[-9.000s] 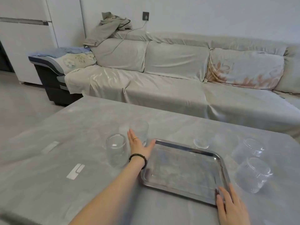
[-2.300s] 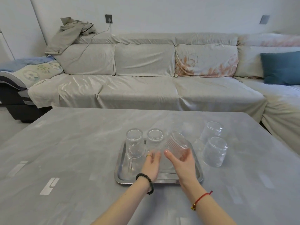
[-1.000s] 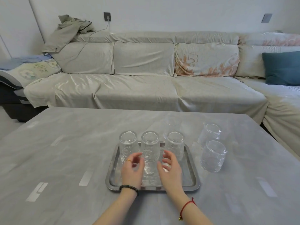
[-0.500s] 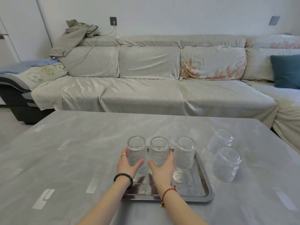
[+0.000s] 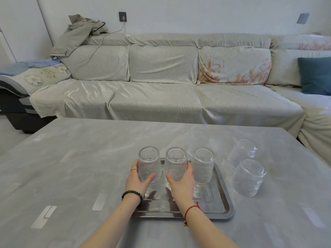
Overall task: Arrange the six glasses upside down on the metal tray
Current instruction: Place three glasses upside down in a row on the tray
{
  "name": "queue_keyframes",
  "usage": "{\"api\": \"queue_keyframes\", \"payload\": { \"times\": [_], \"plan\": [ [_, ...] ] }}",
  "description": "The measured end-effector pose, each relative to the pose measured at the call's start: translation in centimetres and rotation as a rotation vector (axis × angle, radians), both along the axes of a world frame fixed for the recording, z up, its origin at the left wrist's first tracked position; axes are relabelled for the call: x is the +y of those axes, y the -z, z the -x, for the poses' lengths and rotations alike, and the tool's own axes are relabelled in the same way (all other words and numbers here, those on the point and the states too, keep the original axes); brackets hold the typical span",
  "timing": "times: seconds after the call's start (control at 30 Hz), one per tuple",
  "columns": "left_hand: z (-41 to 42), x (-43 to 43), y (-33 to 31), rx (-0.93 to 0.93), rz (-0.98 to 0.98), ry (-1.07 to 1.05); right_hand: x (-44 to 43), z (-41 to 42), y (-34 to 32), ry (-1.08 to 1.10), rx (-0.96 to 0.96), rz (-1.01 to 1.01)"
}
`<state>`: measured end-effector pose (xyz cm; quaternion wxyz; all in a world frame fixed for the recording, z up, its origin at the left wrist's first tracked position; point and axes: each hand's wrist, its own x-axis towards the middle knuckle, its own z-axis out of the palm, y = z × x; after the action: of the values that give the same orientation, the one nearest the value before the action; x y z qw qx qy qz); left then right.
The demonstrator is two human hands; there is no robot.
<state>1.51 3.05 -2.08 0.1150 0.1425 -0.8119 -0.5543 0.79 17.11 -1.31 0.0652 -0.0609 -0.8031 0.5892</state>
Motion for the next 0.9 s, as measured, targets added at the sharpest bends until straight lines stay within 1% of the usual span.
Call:
{"api": "queue_keyframes", "payload": {
  "times": [0.1,0.17,0.23,0.27,0.33,0.43,0.5,0.6,0.8,0.83,0.9],
  "plan": [
    [-1.0,-0.4,0.3,-0.011,0.059,-0.011,1.3,-1.3,0.3,0.009,0.078,-0.021],
    [-1.8,-0.7,0.6,-0.039,0.122,-0.034,2.9,-2.2,0.4,0.086,0.189,-0.024],
    [-2.5,-1.2,0.9,-0.083,0.129,-0.062,4.9,-2.3,0.5,0.184,0.265,-0.041],
    [-2.9,-1.4,1.0,-0.105,0.119,-0.066,5.8,-2.0,0.5,0.220,0.267,-0.049],
    [-3.4,-1.9,1.2,-0.145,0.134,-0.051,7.2,-1.0,0.6,0.232,0.206,-0.048],
    [-3.9,-2.3,1.4,-0.174,0.206,-0.017,8.1,0.3,0.5,0.138,0.083,-0.022],
    [-4.1,-2.4,1.5,-0.171,0.207,0.004,8.2,0.9,0.7,0.102,0.055,-0.029],
    [-4.2,-2.5,1.8,-0.155,0.210,0.016,8.2,1.2,0.8,0.094,0.042,-0.062],
    [-4.0,-2.6,1.9,-0.153,0.197,0.031,8.7,1.0,0.5,0.065,0.041,-0.062],
    [-4.1,-2.5,1.7,-0.134,0.189,0.015,9.0,0.7,0.3,0.057,0.050,-0.058],
    [-4.5,-2.0,1.2,-0.025,0.172,-0.104,10.1,-0.2,-0.3,0.050,0.137,-0.065]
  ]
}}
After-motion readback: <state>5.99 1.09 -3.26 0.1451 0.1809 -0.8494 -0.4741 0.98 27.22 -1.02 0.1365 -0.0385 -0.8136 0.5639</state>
